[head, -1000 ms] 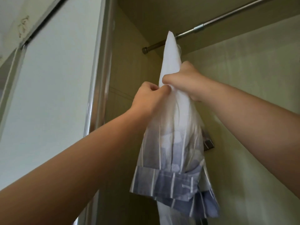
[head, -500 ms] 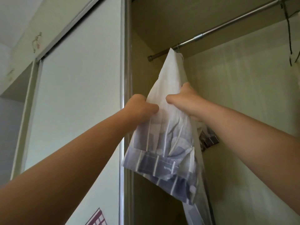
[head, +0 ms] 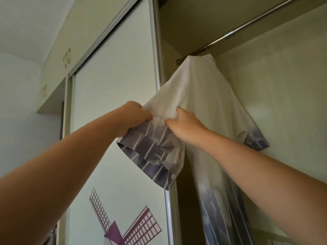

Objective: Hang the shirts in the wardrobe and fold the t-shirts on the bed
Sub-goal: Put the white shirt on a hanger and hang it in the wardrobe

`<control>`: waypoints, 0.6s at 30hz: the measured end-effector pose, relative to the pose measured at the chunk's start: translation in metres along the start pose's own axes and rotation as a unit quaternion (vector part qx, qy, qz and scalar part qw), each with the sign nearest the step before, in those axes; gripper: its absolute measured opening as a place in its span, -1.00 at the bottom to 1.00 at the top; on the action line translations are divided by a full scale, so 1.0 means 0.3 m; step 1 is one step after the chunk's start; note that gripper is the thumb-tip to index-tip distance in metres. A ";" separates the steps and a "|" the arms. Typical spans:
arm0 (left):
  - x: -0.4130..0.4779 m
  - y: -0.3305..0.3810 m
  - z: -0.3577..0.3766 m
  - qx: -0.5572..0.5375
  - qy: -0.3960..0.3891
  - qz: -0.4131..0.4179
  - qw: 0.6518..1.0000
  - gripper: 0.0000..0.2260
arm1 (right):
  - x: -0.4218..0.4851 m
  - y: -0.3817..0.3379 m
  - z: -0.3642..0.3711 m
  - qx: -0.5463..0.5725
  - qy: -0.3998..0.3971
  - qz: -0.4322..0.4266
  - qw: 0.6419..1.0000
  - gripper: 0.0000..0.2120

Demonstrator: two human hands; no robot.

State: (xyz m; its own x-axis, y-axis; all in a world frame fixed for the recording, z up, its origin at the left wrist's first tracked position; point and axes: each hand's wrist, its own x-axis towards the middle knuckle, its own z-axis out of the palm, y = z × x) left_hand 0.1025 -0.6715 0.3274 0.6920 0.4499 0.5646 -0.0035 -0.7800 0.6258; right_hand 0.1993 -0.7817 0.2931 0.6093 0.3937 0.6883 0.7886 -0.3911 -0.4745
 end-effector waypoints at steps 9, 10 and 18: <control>-0.039 -0.035 -0.102 -0.098 0.060 0.012 0.993 -0.80 | 0.001 -0.063 0.080 -0.056 -0.059 -0.091 0.993 -0.35; -0.041 -0.044 -0.108 -0.102 0.063 0.015 0.993 -0.80 | 0.002 -0.058 0.086 -0.043 -0.060 -0.101 0.992 -0.35; -0.040 -0.084 -0.118 -0.102 0.149 0.034 0.983 -0.88 | -0.039 -0.076 0.119 -0.129 0.022 -0.268 0.954 -0.16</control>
State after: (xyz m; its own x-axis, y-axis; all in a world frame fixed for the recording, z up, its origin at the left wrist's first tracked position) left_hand 0.0687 -0.6418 0.3238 0.4432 0.5303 0.7227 -0.2090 -0.7229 0.6586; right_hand 0.1772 -0.7477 0.2762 0.1158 0.5619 0.8191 0.9359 -0.3378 0.0995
